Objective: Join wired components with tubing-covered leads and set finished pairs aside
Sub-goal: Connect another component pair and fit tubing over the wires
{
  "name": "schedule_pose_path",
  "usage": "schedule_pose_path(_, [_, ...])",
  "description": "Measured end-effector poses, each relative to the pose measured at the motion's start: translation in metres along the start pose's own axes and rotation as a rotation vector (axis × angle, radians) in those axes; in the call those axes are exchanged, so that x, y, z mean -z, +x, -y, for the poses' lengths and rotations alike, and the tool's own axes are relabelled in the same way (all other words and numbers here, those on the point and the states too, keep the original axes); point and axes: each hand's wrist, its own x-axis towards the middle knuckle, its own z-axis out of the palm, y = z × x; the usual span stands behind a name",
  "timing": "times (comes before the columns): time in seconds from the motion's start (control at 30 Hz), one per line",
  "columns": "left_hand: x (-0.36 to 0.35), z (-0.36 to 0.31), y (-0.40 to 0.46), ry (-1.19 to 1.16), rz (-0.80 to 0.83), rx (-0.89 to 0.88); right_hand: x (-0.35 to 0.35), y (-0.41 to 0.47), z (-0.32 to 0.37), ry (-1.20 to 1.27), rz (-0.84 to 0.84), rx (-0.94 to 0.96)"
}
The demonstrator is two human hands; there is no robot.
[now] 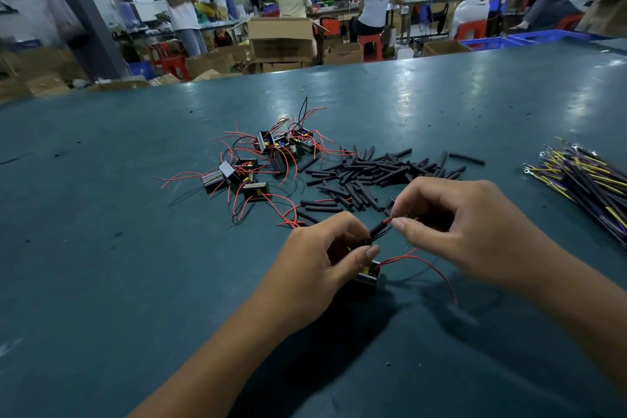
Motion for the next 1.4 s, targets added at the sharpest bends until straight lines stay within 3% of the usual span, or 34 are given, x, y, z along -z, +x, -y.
schedule_pose_path(0.67, [0.004, 0.005, -0.001, -0.048, 0.021, 0.023, 0.0, 0.003, -0.001, -0.107, 0.03, 0.193])
schedule_pose_path(1.4, [-0.009, 0.002, 0.001, 0.038, -0.2, -0.136, -0.001, 0.004, -0.003, -0.143, 0.042, 0.271])
